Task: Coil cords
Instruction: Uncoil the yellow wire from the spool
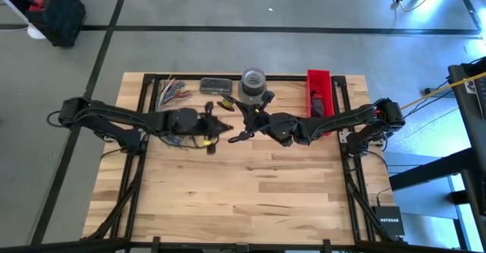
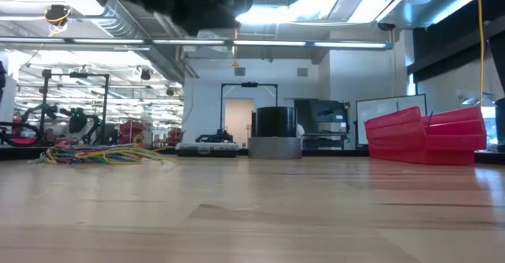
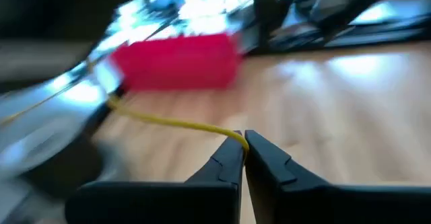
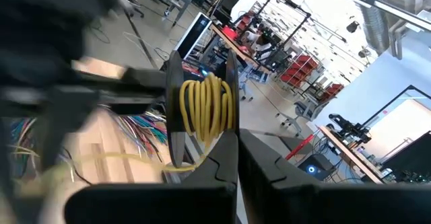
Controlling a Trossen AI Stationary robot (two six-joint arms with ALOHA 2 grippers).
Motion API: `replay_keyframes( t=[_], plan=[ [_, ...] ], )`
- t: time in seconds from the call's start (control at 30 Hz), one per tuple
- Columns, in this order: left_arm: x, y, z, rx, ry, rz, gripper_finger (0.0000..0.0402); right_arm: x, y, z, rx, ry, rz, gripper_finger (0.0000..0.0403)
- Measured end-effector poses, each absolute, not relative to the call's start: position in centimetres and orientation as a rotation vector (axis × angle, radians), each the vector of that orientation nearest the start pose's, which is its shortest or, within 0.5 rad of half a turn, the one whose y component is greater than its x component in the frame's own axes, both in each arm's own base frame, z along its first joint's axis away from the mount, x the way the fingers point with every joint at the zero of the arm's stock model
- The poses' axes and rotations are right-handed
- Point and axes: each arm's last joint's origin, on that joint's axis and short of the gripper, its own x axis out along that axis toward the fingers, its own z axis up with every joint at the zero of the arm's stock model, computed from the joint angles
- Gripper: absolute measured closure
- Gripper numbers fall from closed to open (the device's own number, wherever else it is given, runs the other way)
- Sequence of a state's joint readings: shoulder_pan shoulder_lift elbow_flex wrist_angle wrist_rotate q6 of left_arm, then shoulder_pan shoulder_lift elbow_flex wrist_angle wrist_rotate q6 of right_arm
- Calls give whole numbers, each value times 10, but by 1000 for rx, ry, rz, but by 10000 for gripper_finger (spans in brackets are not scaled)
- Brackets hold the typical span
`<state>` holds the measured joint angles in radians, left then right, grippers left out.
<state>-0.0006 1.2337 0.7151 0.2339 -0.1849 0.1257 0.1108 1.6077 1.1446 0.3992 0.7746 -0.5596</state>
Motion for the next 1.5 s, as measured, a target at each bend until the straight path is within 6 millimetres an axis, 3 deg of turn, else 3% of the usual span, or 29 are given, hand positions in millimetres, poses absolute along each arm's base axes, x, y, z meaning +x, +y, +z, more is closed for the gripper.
replay_keyframes(
  t=[0.27, 0.4, 0.53, 0.6, 0.87, 1.03, 1.2, 1.5],
  plan=[
    [269, -44, 286, 243, 182, -61, 400, 364, 20, 305, -569, 250, -628, 397],
    [251, -57, 301, 359, 186, 141, 400, 364, 20, 305, -573, 257, -627, 397],
    [226, -54, 309, 447, 275, 555, 399, 364, 20, 304, -575, 265, -626, 397],
    [214, -49, 307, 470, 343, 683, 397, 364, 20, 304, -575, 265, -626, 397],
    [190, -10, 286, 394, 572, 865, 397, 364, 20, 305, -568, 254, -629, 397],
    [194, 10, 265, 260, 696, 804, 396, 364, 20, 305, -567, 253, -630, 397],
    [215, 18, 252, 222, 666, 700, 391, 364, 20, 306, -568, 248, -632, 397],
    [251, 7, 234, 135, 634, 206, 298, 364, 20, 305, -571, 251, -631, 397]
  ],
)
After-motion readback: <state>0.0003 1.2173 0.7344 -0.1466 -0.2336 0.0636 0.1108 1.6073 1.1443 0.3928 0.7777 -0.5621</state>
